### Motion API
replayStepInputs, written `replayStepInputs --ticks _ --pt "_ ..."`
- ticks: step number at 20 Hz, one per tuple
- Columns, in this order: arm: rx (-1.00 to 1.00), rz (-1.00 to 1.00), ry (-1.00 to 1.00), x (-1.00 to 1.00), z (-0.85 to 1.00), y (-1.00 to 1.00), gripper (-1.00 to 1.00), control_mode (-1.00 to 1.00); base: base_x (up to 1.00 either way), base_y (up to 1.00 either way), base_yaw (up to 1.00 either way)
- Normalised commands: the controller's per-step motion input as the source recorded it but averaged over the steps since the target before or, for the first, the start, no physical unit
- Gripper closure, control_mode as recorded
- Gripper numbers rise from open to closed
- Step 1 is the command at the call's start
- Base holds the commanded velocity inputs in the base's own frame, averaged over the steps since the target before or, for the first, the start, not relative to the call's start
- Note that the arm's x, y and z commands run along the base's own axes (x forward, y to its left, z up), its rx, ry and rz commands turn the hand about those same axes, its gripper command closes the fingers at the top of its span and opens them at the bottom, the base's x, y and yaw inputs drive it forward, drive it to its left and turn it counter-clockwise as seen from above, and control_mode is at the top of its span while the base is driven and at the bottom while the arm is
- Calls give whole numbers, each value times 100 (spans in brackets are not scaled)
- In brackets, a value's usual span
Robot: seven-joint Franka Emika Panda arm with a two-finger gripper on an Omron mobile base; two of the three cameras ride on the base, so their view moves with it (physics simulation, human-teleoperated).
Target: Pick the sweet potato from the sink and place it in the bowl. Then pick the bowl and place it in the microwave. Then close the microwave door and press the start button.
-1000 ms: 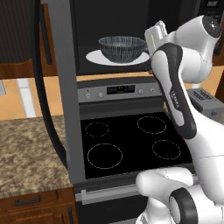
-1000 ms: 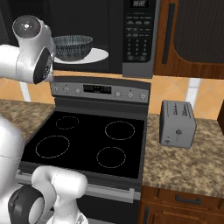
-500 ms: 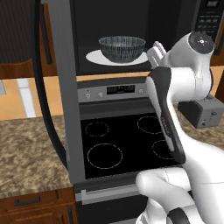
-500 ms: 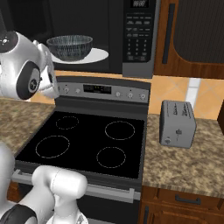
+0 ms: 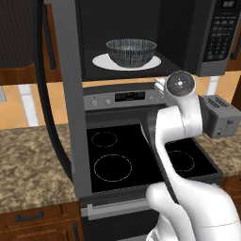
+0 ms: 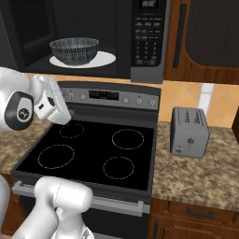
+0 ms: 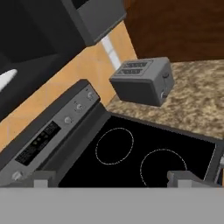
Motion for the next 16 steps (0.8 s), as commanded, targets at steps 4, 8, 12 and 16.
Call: replayStepInputs --ticks 4,8,12,16 --pt "-43 -23 0 -22 -66 -4 -100 -100 0 0 0" --pt "-44 -26 0 -31 -61 5 -100 -100 0 0 0" --pt "-38 -21 0 -8 -43 27 -100 -100 0 0 0" --pt "-28 -10 3 1 -21 72 -100 -100 0 0 0"
